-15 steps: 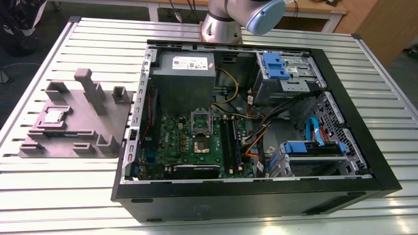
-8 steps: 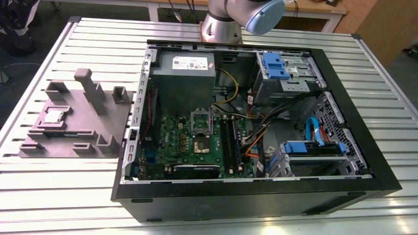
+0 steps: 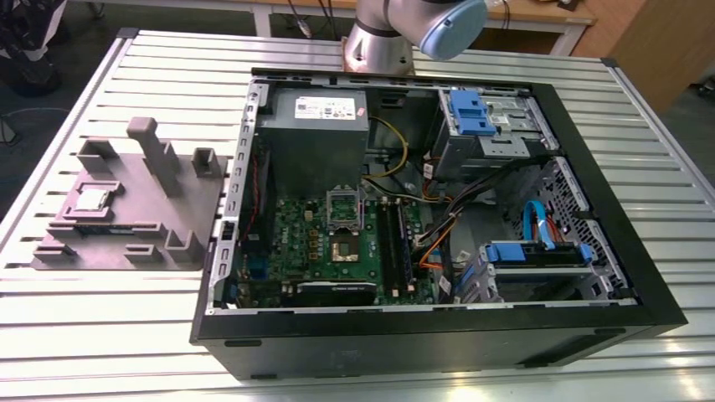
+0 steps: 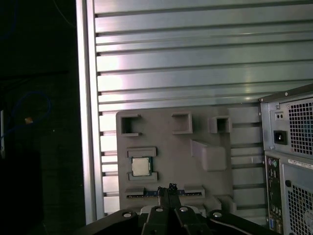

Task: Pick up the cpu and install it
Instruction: 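Reach for the cpu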

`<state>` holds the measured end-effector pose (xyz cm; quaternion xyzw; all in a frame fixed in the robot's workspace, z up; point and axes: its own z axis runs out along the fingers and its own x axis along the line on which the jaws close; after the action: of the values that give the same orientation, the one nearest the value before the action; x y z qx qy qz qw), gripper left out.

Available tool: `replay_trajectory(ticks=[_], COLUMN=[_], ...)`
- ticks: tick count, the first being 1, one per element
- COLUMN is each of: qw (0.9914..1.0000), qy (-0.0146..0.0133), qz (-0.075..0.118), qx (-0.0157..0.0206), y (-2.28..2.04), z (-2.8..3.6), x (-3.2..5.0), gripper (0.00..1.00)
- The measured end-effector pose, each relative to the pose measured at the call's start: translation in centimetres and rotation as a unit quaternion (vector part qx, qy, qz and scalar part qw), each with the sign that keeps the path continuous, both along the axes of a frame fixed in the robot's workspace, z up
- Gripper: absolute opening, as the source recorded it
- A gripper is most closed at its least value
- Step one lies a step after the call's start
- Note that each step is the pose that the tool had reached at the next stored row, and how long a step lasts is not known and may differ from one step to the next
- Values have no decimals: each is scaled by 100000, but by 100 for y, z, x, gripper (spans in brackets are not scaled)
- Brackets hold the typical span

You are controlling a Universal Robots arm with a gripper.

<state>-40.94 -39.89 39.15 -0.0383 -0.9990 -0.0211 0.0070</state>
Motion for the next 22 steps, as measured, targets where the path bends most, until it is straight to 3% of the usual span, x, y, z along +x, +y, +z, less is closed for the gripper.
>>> replay_trajectory(ticks=[9,16,22], qw=[100000,100000,100000], qy=[-6,-6,1], qz=[-2,1,-15], qx=[6,6,3], y=[0,6,68], z=[-1,-3,-10], x=[-43,-224,-371], gripper=[10,10,10])
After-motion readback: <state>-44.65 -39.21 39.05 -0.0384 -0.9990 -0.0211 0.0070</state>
